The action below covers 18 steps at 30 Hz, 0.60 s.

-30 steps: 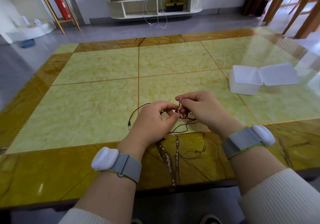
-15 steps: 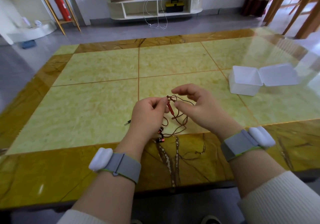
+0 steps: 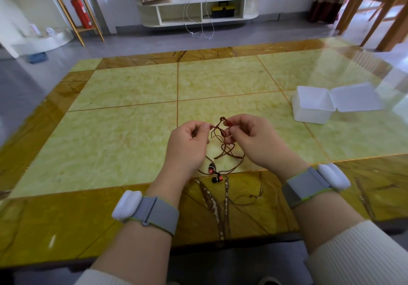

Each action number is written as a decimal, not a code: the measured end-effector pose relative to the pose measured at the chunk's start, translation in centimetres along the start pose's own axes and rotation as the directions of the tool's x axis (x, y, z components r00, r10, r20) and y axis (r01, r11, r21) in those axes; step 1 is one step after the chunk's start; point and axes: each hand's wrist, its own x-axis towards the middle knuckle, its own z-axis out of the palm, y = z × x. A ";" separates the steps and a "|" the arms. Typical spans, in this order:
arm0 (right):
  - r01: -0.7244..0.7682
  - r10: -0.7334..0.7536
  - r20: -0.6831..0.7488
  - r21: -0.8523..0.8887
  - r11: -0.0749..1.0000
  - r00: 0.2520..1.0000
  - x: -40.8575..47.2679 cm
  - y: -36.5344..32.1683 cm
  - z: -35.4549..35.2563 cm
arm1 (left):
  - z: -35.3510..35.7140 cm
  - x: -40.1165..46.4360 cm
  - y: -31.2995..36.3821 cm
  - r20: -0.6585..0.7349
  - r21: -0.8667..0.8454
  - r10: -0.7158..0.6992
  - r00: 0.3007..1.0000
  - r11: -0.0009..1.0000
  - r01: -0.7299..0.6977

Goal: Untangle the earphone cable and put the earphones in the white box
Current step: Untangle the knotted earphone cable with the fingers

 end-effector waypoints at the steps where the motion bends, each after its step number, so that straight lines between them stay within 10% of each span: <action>1: -0.003 0.003 -0.003 0.011 1.000 1.000 0.0 0.1 0.0 | 0.0 0.0 0.0 -0.007 0.002 0.001 1.000 1.000 -0.001; 14: -0.058 0.068 -0.176 0.061 0.996 0.982 0.6 0.3 -0.3 | 0.0 0.0 0.3 -0.022 -0.027 -0.050 0.999 0.998 0.050; 18: -0.087 0.089 -0.167 0.019 0.996 0.982 0.6 0.8 -0.3 | -0.2 0.2 -0.2 -0.026 0.222 0.005 1.000 0.975 0.001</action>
